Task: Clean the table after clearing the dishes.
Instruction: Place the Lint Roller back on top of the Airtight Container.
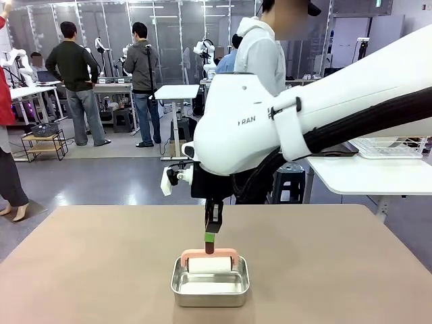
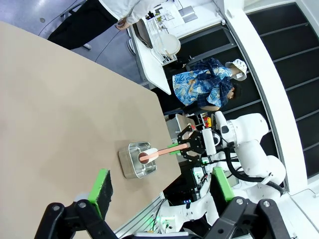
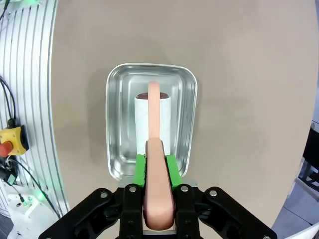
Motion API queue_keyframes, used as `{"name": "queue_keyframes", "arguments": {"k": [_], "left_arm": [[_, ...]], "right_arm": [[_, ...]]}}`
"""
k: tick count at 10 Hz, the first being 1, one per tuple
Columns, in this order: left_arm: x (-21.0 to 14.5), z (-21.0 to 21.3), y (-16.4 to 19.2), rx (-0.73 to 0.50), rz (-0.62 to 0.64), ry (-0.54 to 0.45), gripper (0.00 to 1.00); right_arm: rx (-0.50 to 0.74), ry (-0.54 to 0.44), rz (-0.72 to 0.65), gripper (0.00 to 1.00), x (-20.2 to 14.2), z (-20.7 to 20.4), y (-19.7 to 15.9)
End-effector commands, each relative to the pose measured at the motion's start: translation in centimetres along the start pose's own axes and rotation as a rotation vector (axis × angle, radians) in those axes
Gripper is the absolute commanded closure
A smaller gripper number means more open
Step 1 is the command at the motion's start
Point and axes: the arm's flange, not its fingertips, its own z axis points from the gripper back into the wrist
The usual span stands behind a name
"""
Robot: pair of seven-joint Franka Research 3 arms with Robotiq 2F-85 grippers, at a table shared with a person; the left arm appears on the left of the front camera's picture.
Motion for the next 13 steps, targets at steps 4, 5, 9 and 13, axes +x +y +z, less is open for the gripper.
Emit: {"name": "queue_keyframes", "arguments": {"k": [4, 5, 9, 13], "left_arm": [[0.0, 0.3, -0.2, -0.011, 0.006, -0.006, 0.00], [0.0, 0.3, -0.2, -0.011, 0.006, -0.006, 0.00], [0.0, 0.3, -0.2, -0.011, 0.006, -0.006, 0.00], [0.0, 0.3, -0.2, -0.011, 0.006, -0.006, 0.00]], "right_arm": [[-0.013, 0.004, -0.043, 0.80, 0.5, -3.6, -1.0], [0.006, -0.009, -0.034, 0.80, 0.3, -4.4, -1.4], [-0.004, 0.018, -0.042, 0.80, -0.4, -6.3, -2.4], [-0.028, -0.008, -0.042, 0.58, -1.0, -6.3, -3.2]]}}
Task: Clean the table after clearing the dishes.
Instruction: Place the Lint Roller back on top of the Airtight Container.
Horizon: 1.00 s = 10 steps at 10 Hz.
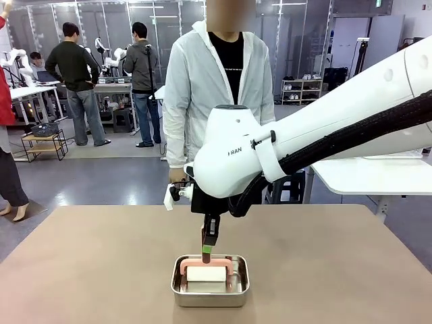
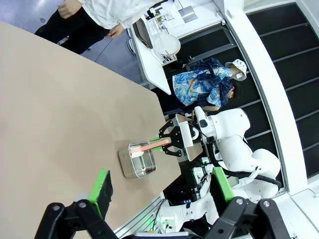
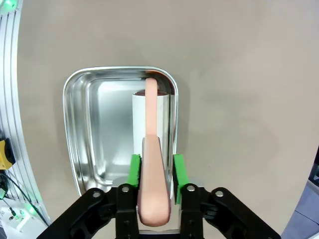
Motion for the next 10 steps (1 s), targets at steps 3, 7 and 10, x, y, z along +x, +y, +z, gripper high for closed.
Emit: {"name": "queue_keyframes", "arguments": {"k": [3, 7, 10], "left_arm": [[0.0, 0.3, -0.2, -0.011, 0.006, -0.007, 0.00], [0.0, 0.3, -0.2, -0.011, 0.006, -0.007, 0.00], [0.0, 0.3, -0.2, -0.011, 0.006, -0.007, 0.00]], "right_arm": [[-0.084, -0.004, 0.006, 0.10, -0.2, 0.3, -0.2], [-0.168, -0.021, -0.013, 0.00, -0.8, 2.5, -0.4], [-0.213, -0.048, -0.034, 0.00, -1.3, 3.9, -0.3]]}}
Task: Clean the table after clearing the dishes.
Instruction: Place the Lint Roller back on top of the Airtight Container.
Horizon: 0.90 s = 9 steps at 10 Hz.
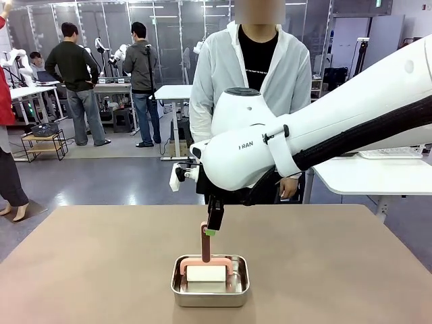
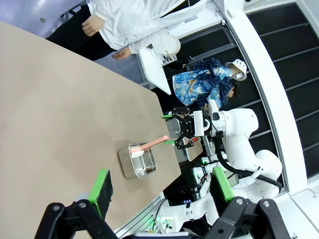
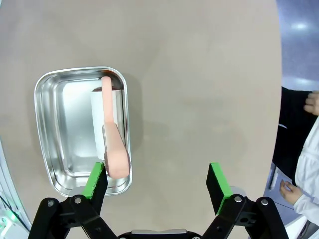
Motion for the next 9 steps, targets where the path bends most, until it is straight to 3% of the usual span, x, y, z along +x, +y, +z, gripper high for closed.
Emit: {"name": "queue_keyframes", "arguments": {"k": [1, 5, 9], "left_arm": [[0.0, 0.3, -0.2, -0.011, 0.006, -0.007, 0.00], [0.0, 0.3, -0.2, -0.011, 0.006, -0.007, 0.00], [0.0, 0.3, -0.2, -0.011, 0.006, -0.007, 0.00]], "right_arm": [[-0.078, -0.002, -0.059, 0.00, -0.9, 0.2, 1.1], [-0.181, -0.037, -0.114, 0.00, -2.3, 2.9, 1.4], [-0.054, -0.130, -0.241, 0.00, -7.9, 6.1, 1.8]]}}
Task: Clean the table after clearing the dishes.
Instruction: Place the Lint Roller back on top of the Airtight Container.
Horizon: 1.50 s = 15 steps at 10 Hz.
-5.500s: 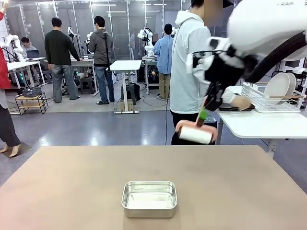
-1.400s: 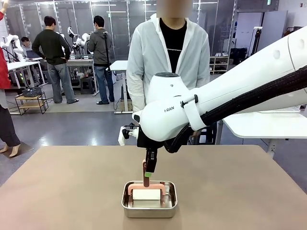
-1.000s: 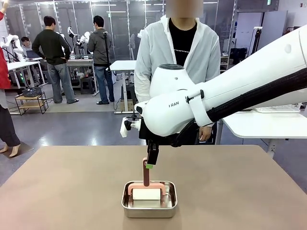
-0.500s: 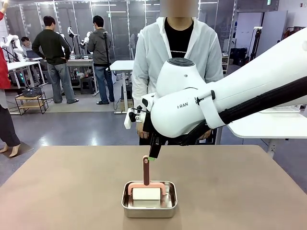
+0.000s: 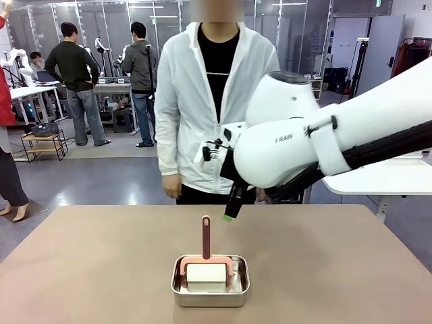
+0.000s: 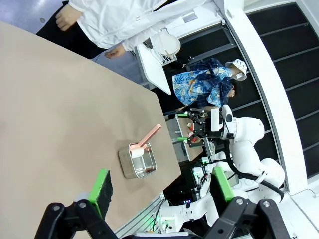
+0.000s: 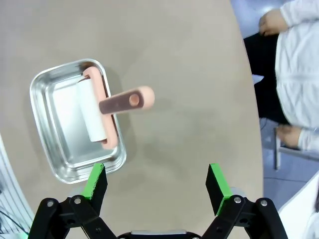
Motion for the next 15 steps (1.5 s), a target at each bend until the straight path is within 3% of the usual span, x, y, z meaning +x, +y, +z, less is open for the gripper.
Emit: {"name": "queue_keyframes", "arguments": {"k": [1, 6, 7, 15], "left_arm": [[0.0, 0.2, -0.2, -0.011, 0.006, -0.006, 0.00], [0.0, 0.2, -0.2, -0.011, 0.006, -0.006, 0.00], [0.0, 0.2, -0.2, -0.011, 0.006, -0.006, 0.00], [0.0, 0.2, -0.2, -0.011, 0.006, -0.006, 0.00]], "right_arm": [[0.110, -0.051, -0.081, 0.00, -3.6, 1.9, -0.4], [0.210, -0.112, -0.257, 0.00, -8.5, 2.4, -1.6], [0.174, -0.084, -0.234, 0.00, -7.3, 2.1, -2.2], [0.174, -0.084, -0.234, 0.00, -7.3, 2.1, -2.2]]}}
